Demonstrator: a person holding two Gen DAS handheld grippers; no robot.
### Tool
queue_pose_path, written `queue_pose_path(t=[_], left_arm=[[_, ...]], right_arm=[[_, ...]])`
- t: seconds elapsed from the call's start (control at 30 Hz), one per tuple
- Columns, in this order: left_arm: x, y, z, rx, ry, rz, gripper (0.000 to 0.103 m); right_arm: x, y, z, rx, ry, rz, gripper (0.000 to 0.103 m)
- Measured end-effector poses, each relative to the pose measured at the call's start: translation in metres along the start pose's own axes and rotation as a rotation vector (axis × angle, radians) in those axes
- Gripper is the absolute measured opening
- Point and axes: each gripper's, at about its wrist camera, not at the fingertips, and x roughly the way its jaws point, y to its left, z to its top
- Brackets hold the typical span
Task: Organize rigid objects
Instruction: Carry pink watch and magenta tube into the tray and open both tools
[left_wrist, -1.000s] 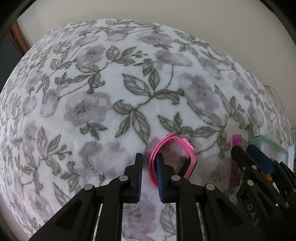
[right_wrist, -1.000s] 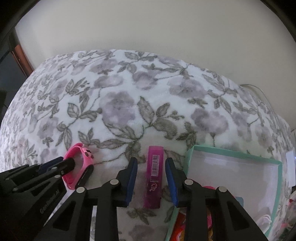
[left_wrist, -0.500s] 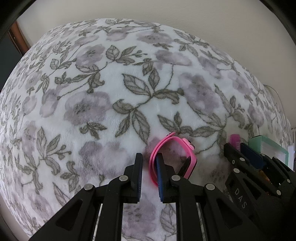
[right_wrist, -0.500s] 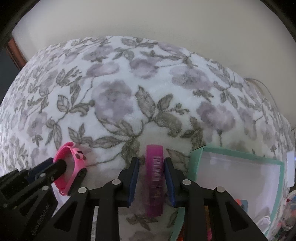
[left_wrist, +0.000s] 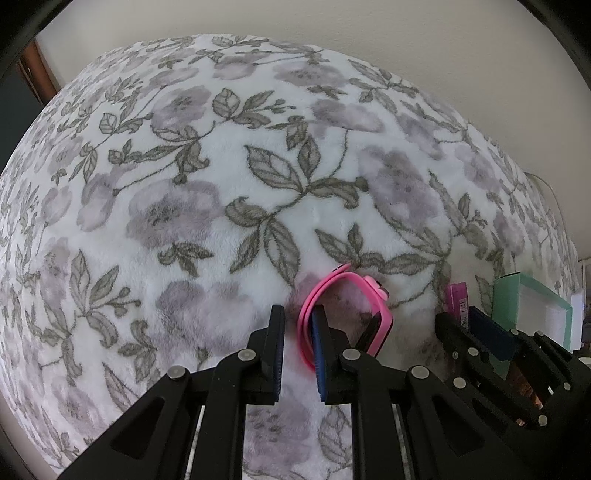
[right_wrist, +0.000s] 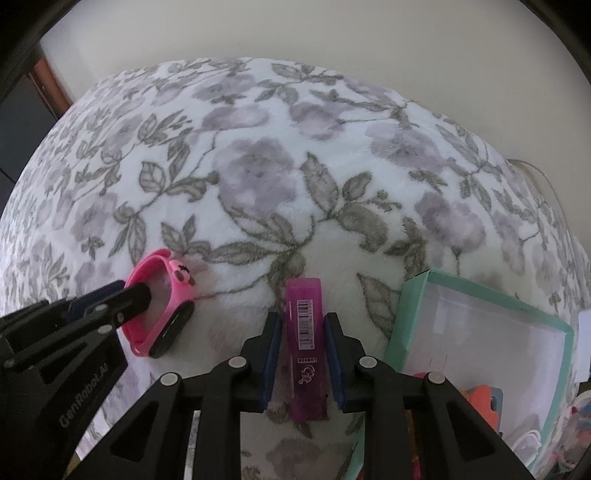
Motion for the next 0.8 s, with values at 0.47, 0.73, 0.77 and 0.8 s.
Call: queue_pose_path(t=[0.47, 0.73, 0.77, 0.8], left_arm=[[-0.004, 0.003, -0.009, -0.026, 0.013, -0.021, 0.008], [-0.025, 0.017, -0.019, -0.066, 0.029, -0.06, 0.007], [-0.029, 0.019, -0.02, -0.07, 0.029, -0.066, 0.007], [-0.035, 0.021, -0.021, -0.076, 0.027, -0.073, 0.007]], right_arm=[[-0.023, 0.015, -0.033, 0.008, -0.021, 0.04, 0.021], [-0.061, 0.009, -0.055, 0.071, -0.081, 0.118, 0.021], [-0.066, 0.005, -0.056, 0.078, -0.088, 0.126, 0.021], [-0.07, 0.004, -0.057, 0.084, -0.096, 0.133, 0.021]])
